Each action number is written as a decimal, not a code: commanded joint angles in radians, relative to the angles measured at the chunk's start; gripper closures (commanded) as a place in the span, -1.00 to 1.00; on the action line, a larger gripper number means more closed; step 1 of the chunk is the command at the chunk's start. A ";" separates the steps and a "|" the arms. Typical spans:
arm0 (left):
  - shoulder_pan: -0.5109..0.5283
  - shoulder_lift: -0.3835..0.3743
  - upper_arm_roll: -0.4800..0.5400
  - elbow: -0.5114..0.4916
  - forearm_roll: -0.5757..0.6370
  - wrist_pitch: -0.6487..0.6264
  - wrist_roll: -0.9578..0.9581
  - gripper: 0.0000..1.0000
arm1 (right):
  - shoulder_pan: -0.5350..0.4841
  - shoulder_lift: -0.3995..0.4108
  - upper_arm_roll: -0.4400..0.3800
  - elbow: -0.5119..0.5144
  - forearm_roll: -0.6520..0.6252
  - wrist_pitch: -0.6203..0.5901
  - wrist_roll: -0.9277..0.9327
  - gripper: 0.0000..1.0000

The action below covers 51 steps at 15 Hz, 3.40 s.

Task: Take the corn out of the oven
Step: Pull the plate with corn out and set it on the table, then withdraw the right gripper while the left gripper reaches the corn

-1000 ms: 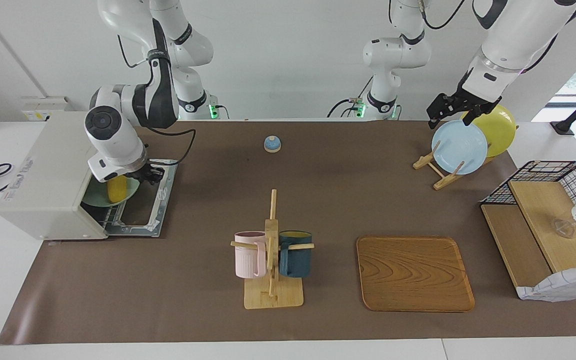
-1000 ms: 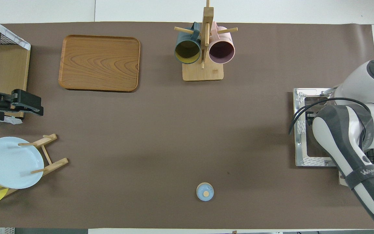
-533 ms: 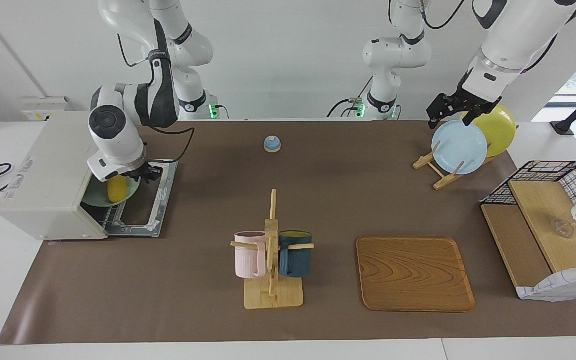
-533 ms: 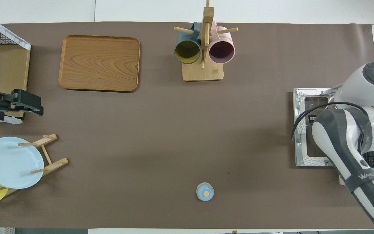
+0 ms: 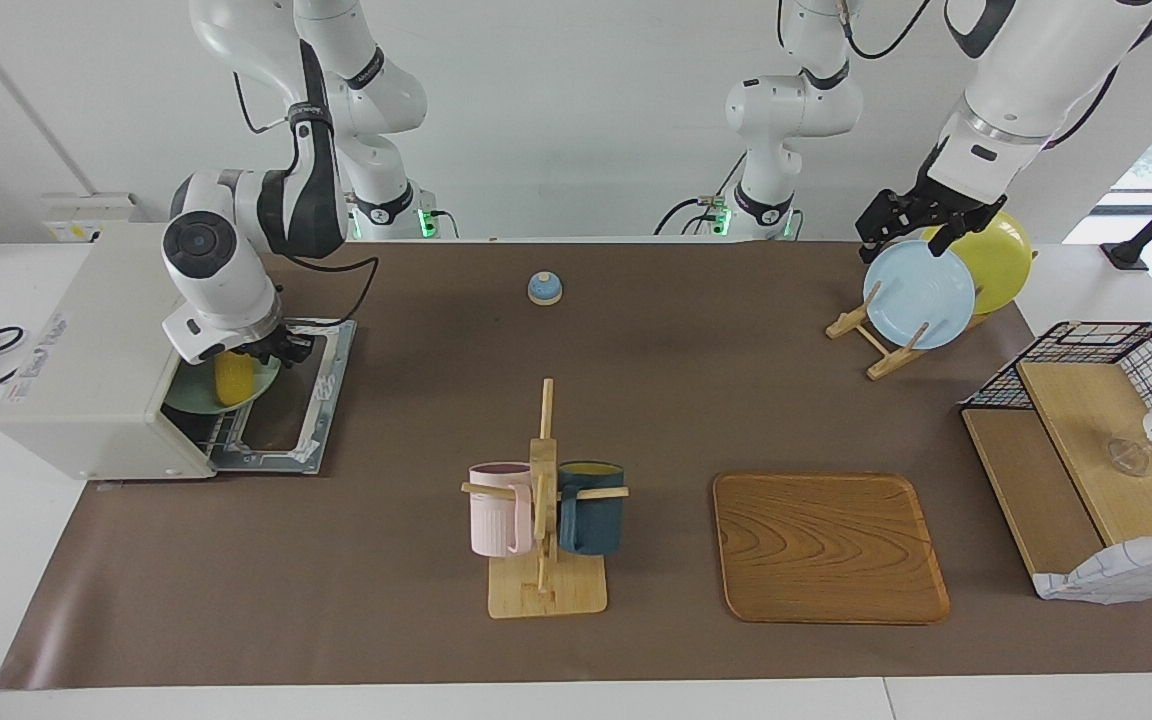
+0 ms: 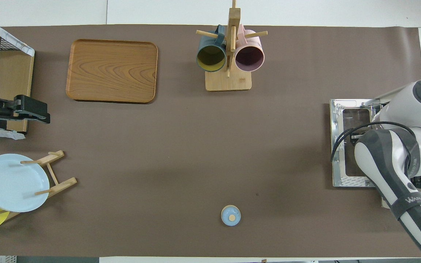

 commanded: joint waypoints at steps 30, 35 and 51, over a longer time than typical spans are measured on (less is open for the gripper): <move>0.008 -0.024 -0.006 -0.059 -0.008 0.069 0.007 -1.00 | 0.584 0.469 0.132 0.654 0.308 -0.009 0.861 0.33; 0.000 -0.024 -0.006 -0.059 -0.010 0.076 0.007 -1.00 | 0.498 0.417 0.123 0.663 0.230 -0.058 0.708 0.45; -0.400 0.255 -0.012 -0.111 -0.071 0.427 -0.339 -1.00 | 0.145 0.167 0.125 0.070 -0.164 -0.072 0.445 1.00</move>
